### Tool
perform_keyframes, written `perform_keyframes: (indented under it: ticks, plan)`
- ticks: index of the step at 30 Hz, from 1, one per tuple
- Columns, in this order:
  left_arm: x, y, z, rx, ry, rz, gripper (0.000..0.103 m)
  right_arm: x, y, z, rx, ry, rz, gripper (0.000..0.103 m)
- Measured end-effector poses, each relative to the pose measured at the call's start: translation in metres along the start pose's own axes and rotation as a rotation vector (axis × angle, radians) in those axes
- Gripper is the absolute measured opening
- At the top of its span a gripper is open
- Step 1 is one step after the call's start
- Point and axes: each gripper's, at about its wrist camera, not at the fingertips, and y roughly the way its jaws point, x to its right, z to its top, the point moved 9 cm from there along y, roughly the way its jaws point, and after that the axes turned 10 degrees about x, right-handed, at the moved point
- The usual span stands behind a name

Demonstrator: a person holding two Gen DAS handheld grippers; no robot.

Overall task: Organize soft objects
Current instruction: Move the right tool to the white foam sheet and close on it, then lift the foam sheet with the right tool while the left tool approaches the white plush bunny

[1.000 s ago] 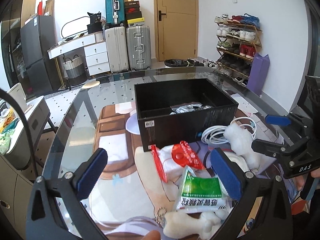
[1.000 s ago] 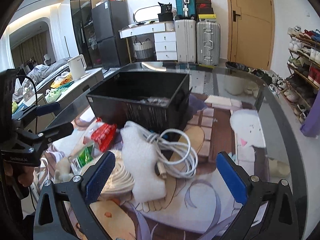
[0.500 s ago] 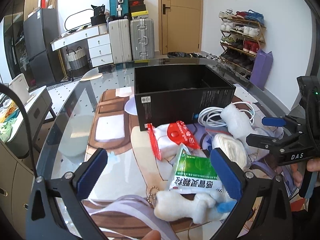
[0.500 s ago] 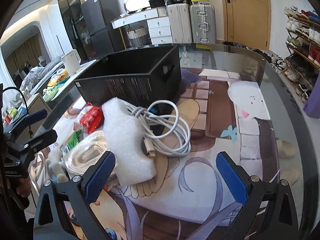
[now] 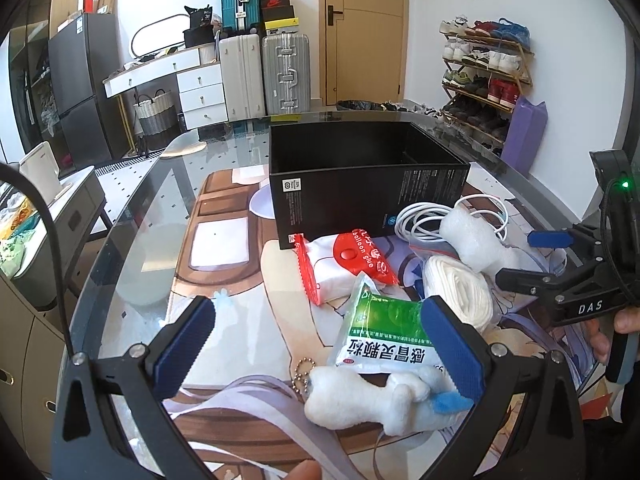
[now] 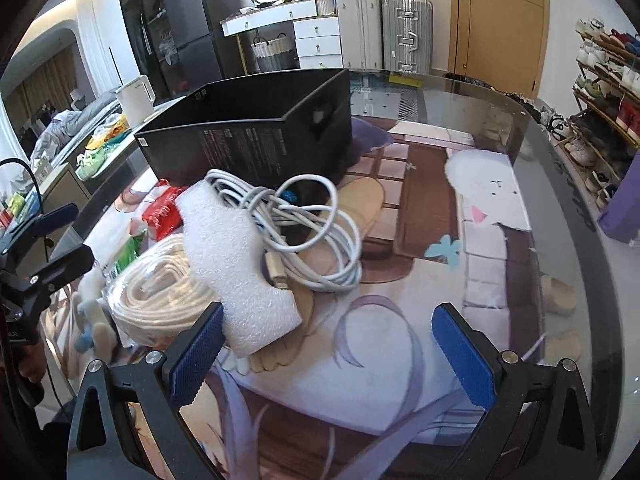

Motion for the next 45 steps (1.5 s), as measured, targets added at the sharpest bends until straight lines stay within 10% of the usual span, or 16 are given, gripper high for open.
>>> perform_keyframes:
  ticks: [25,45]
  plan:
    - [-0.007,-0.005,-0.005,0.012,-0.028,0.004,0.103,-0.029,0.004,0.009,0.035,0.193,0.130,0.101]
    - [-0.009,-0.006,-0.005,0.012,-0.029,0.005,0.103,-0.031,-0.003,0.012,0.042,0.184,0.146,0.055]
